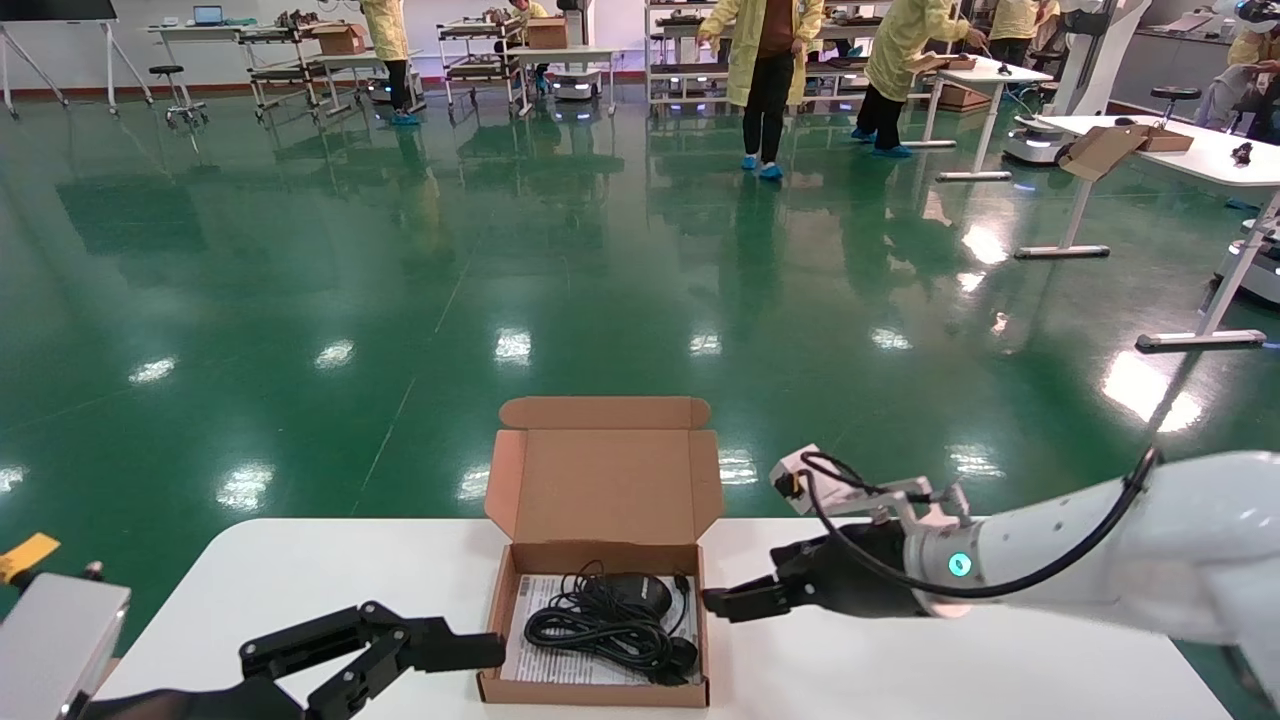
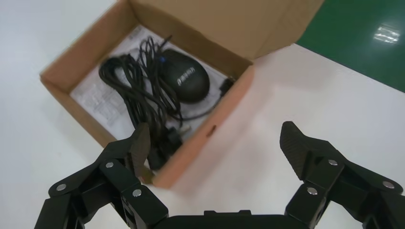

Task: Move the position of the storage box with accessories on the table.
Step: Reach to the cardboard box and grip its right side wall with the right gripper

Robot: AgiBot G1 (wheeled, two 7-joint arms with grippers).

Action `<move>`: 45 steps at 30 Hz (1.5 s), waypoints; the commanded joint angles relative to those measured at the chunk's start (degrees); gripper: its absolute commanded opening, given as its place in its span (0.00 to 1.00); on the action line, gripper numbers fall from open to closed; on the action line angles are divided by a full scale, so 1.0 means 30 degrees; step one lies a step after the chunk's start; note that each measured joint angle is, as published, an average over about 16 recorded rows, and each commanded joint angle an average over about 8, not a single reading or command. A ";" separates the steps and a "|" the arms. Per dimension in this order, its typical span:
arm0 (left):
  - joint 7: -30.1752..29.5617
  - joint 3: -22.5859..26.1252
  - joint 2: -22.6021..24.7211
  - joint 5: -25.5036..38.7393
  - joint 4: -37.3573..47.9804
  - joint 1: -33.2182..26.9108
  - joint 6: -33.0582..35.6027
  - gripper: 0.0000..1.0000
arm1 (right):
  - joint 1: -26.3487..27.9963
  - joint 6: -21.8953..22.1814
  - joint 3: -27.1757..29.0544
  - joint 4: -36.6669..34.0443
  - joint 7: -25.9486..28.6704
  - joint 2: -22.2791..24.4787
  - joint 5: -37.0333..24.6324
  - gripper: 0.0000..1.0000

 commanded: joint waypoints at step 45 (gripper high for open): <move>0.0013 0.0019 -0.0007 -0.0015 0.0013 -0.0007 -0.0003 1.00 | -0.2062 0.3878 0.0341 -0.0671 0.6639 -0.1120 0.0349 1.00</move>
